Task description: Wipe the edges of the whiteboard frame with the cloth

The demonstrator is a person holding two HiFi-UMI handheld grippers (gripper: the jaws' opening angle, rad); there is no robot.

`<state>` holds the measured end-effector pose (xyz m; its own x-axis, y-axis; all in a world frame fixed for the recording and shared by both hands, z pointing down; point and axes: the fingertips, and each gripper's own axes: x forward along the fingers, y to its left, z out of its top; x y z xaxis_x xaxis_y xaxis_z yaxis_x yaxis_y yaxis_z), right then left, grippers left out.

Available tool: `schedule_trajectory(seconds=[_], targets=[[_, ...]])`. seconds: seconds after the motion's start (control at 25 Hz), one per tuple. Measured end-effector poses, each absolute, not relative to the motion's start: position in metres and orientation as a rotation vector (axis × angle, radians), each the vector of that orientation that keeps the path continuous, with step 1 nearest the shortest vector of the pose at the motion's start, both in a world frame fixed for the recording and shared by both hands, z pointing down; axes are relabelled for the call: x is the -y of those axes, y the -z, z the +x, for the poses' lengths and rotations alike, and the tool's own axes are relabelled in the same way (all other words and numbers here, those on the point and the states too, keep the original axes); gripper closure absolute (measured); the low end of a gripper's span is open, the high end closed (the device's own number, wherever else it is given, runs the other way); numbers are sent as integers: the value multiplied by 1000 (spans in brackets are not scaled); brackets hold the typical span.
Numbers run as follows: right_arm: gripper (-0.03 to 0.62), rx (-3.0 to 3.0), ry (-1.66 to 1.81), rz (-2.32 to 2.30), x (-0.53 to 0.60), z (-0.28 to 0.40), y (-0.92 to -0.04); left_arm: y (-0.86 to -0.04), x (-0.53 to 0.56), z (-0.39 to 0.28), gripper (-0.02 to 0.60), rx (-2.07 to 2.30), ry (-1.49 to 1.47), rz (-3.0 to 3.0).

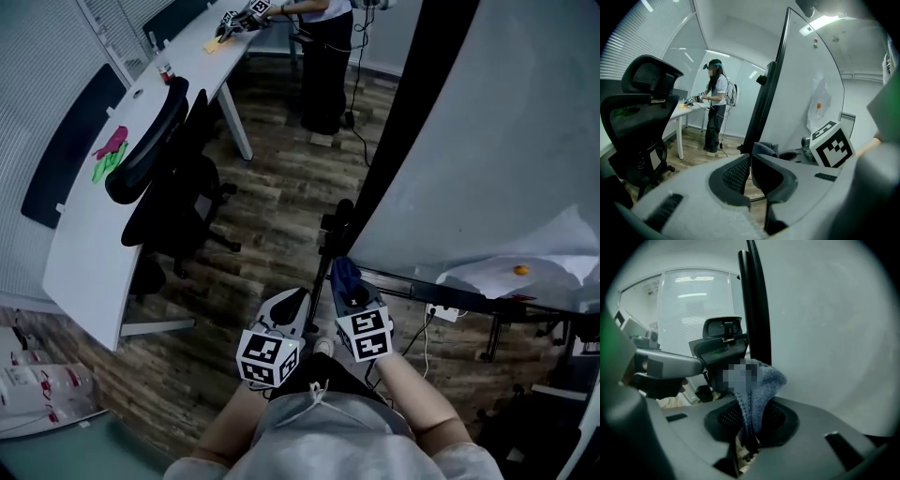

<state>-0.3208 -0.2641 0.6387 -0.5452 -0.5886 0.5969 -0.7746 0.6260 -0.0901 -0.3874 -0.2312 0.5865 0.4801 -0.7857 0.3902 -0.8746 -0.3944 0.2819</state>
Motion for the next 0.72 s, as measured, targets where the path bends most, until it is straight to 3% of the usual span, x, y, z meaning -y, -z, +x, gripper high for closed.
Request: schedule_trajectory(seconds=[0.72], targets=[[525,2363,-430,1143,291,-329,-583,-558,248,-396,549,1369,-246,2353]])
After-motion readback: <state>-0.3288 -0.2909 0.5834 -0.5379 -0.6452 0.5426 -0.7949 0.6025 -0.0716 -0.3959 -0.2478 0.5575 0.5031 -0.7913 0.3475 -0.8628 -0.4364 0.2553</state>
